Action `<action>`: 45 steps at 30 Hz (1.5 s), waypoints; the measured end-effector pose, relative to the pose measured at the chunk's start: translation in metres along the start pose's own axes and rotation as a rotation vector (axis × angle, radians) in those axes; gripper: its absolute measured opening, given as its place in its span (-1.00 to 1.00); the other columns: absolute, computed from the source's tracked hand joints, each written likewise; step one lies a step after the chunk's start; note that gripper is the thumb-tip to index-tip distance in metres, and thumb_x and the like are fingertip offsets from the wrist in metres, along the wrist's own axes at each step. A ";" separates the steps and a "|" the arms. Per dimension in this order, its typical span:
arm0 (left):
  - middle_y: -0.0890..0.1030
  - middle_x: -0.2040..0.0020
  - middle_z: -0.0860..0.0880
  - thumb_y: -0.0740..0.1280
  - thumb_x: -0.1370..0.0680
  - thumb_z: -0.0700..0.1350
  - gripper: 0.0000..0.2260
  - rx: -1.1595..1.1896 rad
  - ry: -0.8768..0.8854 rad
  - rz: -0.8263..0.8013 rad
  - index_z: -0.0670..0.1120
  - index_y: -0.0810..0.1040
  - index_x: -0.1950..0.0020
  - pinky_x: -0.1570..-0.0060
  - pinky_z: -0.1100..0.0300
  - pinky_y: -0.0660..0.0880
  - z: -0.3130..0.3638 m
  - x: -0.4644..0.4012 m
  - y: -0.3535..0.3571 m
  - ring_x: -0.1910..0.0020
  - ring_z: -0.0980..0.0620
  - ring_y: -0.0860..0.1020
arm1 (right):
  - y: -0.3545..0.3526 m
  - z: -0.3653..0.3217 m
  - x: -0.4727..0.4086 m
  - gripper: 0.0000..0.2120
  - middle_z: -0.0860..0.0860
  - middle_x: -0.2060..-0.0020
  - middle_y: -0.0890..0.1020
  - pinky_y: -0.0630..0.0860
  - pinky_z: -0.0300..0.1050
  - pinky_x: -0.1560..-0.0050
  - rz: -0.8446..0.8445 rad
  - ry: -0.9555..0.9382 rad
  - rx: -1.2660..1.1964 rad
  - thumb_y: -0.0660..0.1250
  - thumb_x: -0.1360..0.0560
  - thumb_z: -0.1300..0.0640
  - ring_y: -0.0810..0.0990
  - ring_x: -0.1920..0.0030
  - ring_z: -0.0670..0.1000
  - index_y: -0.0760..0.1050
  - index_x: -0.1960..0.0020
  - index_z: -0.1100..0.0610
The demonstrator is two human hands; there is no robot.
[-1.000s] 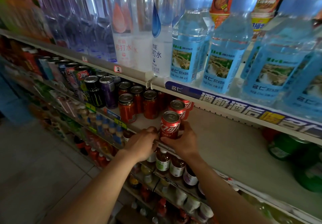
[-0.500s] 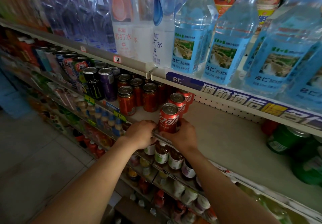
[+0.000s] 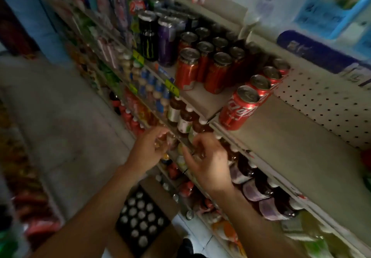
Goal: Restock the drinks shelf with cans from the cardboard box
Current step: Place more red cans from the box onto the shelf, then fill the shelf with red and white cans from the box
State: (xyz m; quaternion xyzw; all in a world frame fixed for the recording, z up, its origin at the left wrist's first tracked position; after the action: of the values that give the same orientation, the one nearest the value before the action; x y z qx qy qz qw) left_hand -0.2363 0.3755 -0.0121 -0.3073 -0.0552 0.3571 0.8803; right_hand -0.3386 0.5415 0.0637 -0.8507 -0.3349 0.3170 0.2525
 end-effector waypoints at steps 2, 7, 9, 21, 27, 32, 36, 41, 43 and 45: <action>0.63 -0.05 0.00 0.44 -0.50 -0.17 -0.73 -0.022 -0.179 0.000 -0.09 0.57 -0.19 0.00 0.19 0.53 -0.052 0.038 0.013 -0.04 0.01 0.61 | 0.062 0.017 0.016 -0.76 -0.05 0.12 0.57 0.46 -0.23 0.22 -0.347 0.083 -0.030 0.44 -0.45 0.01 0.54 0.18 -0.08 0.51 -0.04 0.08; 0.64 -0.09 -0.16 0.42 -0.49 -0.14 -0.69 -0.099 -0.558 -0.145 -0.23 0.59 -0.18 -0.09 0.36 0.34 -0.195 0.158 0.055 -0.12 -0.12 0.60 | 0.205 0.096 0.089 -0.59 0.07 -0.05 0.57 0.49 -0.08 -0.09 -0.963 0.309 0.039 0.43 -0.47 0.13 0.50 0.00 -0.04 0.46 -0.28 0.18; 0.67 0.10 -0.13 0.38 -0.45 -0.11 -0.75 -0.111 -0.694 -0.096 -0.24 0.63 -0.04 0.13 0.46 0.41 -0.236 0.212 0.070 0.06 -0.10 0.66 | 0.249 0.123 0.129 -0.63 0.03 0.06 0.56 0.46 -0.22 0.01 -1.085 0.312 0.041 0.47 -0.44 0.20 0.51 0.08 -0.17 0.48 -0.20 0.18; 0.59 0.11 0.05 0.36 -0.50 -0.10 -0.76 0.006 -1.110 -0.099 -0.02 0.54 -0.16 0.06 0.21 0.42 -0.430 0.382 0.212 0.12 0.02 0.56 | 0.519 0.307 0.367 -0.31 0.13 -0.35 0.45 0.38 -0.09 -0.28 -1.409 0.368 0.256 0.53 -0.36 0.07 0.43 -0.35 0.15 0.35 -0.42 0.11; 0.64 0.09 0.06 0.38 -0.51 -0.07 -0.78 0.200 -1.156 -0.022 -0.02 0.56 -0.15 -0.02 0.19 0.51 -0.483 0.389 0.270 0.07 0.08 0.61 | 0.596 0.359 0.420 -0.12 0.17 -0.33 0.38 0.46 -0.04 -0.27 -1.374 0.421 0.326 0.55 -0.30 0.12 0.41 -0.33 0.20 0.20 -0.51 0.00; 0.66 0.12 0.09 0.38 -0.50 -0.06 -0.83 0.215 -1.189 -0.008 0.02 0.56 -0.07 -0.04 0.15 0.55 -0.502 0.403 0.282 0.10 0.11 0.63 | 0.615 0.372 0.434 -0.43 0.11 -0.17 0.58 0.47 -0.08 -0.17 -1.333 0.352 0.263 0.54 -0.27 0.16 0.53 -0.21 0.16 0.46 -0.24 0.08; 0.64 0.02 0.07 0.44 -0.46 -0.06 -0.73 0.199 -1.175 -0.036 0.00 0.54 -0.14 -0.10 0.13 0.53 -0.491 0.400 0.272 0.03 0.06 0.62 | 0.583 0.354 0.400 -0.61 0.06 0.05 0.67 0.58 -0.12 0.17 -1.215 0.590 0.149 0.57 -0.25 0.08 0.66 0.10 0.08 0.57 -0.04 0.08; 0.42 -0.33 0.04 0.61 -0.27 -0.12 -0.21 0.224 -0.926 -0.070 -0.03 0.35 -0.44 -0.16 0.44 0.30 -0.432 0.340 0.217 -0.25 0.13 0.42 | 0.485 0.276 0.302 -0.79 0.14 0.14 0.70 0.54 -0.17 0.48 -1.109 0.926 -0.148 0.47 -0.40 -0.02 0.68 0.38 0.09 0.59 0.04 0.07; 0.41 -0.30 0.12 0.66 -0.19 -0.11 -0.13 0.270 -0.775 -0.107 0.00 0.34 -0.43 -0.15 0.52 0.29 -0.390 0.301 0.186 -0.22 0.25 0.43 | 0.431 0.232 0.250 -0.67 0.13 0.24 0.71 0.55 -0.09 0.41 -1.070 0.912 -0.219 0.44 -0.32 -0.11 0.68 0.36 0.20 0.62 0.06 0.11; 0.51 -0.15 0.21 0.67 -0.18 -0.10 -0.24 0.285 -0.669 -0.154 0.08 0.42 -0.30 -0.06 0.53 0.38 -0.339 0.263 0.153 -0.08 0.41 0.50 | 0.373 0.184 0.201 -0.64 0.13 0.41 0.66 0.46 -0.17 0.47 -1.057 0.897 -0.271 0.39 -0.24 -0.13 0.59 0.47 0.18 0.62 0.16 0.13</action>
State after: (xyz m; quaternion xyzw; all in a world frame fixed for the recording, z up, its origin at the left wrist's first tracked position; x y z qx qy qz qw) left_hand -0.0257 0.4647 -0.4056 -0.0429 -0.3124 0.3744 0.8720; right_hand -0.2008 0.4868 -0.3736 -0.6467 -0.6032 -0.2737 0.3780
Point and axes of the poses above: each hand's wrist, its own x-axis away from the middle knuckle, its own y-axis out of the palm, z = x × y, the point moved 3 cm from there along -x, towards the middle knuckle
